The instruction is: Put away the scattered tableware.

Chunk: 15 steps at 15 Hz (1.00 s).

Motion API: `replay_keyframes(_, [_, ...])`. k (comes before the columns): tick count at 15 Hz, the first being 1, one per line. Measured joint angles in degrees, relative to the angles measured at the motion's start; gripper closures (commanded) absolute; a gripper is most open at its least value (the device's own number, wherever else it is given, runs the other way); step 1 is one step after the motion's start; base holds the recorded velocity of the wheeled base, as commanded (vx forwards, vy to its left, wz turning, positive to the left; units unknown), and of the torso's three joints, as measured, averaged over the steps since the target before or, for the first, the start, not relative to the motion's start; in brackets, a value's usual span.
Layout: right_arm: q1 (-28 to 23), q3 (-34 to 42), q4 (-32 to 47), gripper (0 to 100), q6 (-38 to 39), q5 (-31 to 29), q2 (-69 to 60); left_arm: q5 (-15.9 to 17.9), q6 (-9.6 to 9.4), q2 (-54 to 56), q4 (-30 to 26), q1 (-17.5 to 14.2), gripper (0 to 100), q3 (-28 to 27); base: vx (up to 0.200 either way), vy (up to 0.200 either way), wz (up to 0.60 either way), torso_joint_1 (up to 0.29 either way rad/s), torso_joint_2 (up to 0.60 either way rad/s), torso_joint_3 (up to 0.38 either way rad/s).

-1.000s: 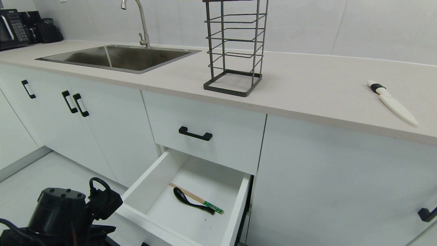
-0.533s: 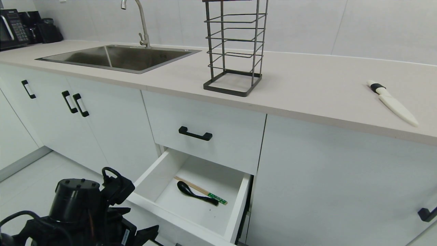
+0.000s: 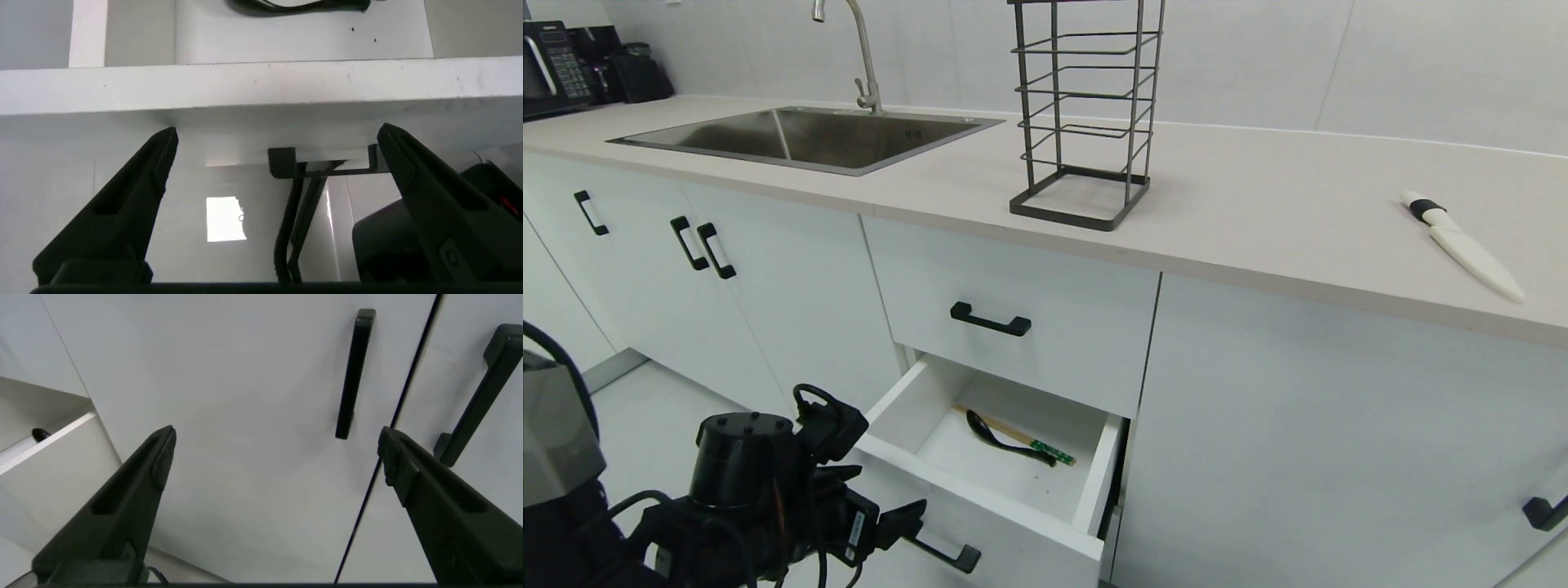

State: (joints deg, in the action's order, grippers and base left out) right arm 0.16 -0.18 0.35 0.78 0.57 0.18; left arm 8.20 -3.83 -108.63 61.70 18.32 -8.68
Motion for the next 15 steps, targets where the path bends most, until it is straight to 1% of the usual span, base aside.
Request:
replay_keyframes(4, [0.0, 0.0, 0.0, 0, 0.0, 0.0, 0.0, 1.3, -0.35, -3.2, 1.8, -1.0, 0, -3.2, 0.0, 0.0, 0.0, 0.0, 0.0, 0.0])
replay_keyframes(8, [0.0, 0.0, 0.0, 0, 0.0, 0.0, 0.0, 3.5, -0.2, -8.2, 10.4, -1.6, 0, -5.9, 0.0, 0.0, 0.0, 0.0, 0.0, 0.0])
replay_keyframes(10, [0.0, 0.0, 0.0, 0, 0.0, 0.0, 0.0, 4.2, -0.16, -11.8, 14.5, -2.8, 0, -7.9, 0.0, 0.0, 0.0, 0.0, 0.0, 0.0])
replay_keyframes(12, [0.0, 0.0, 0.0, 0, 0.0, 0.0, 0.0, 6.1, -0.16, -15.0, 17.8, -4.0, 0, -9.5, 0.0, 0.0, 0.0, 0.0, 0.0, 0.0])
replay_keyframes(15, [0.0, 0.0, 0.0, 0, 0.0, 0.0, 0.0, 6.3, -0.33, -17.2, 18.2, -4.5, 0, -11.4, 0.0, 0.0, 0.0, 0.0, 0.0, 0.0])
